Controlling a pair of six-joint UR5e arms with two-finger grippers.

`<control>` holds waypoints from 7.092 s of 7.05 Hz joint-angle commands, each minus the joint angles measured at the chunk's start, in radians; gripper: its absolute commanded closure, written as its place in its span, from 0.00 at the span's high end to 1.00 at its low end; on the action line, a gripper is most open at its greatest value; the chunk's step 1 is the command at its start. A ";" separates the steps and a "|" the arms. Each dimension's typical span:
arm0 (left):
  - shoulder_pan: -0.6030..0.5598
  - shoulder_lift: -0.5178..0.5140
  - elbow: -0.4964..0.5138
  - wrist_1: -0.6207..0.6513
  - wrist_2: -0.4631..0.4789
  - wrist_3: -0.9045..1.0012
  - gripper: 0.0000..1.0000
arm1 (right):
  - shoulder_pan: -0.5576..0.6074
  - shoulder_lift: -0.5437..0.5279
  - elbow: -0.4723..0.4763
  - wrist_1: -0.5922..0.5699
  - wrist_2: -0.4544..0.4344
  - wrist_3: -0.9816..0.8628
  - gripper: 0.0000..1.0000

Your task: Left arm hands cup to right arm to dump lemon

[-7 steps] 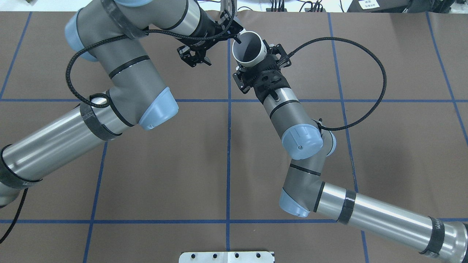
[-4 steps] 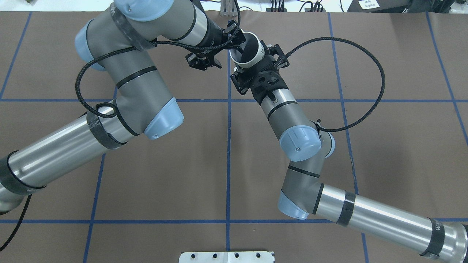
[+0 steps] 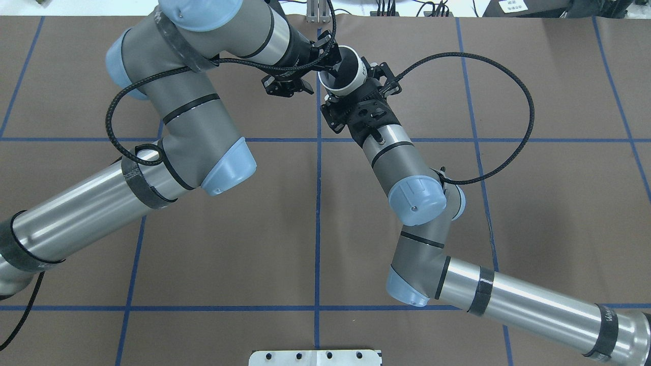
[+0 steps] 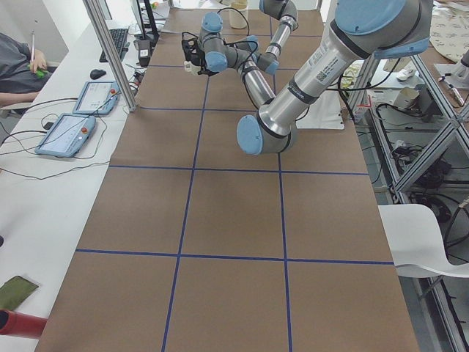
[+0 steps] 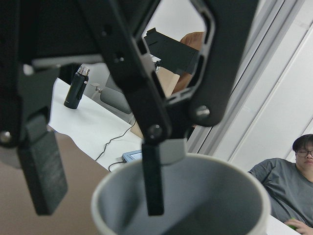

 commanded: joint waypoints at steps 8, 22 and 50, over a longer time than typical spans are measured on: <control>0.002 0.000 0.000 -0.001 0.000 0.005 0.10 | -0.003 0.000 0.000 0.000 0.001 -0.012 0.78; -0.007 -0.006 0.023 0.000 0.001 0.068 0.00 | -0.070 -0.087 0.113 0.012 -0.077 -0.012 1.00; -0.367 0.730 -0.115 0.005 -0.240 1.177 0.00 | 0.779 -0.221 0.282 -1.024 1.349 0.340 1.00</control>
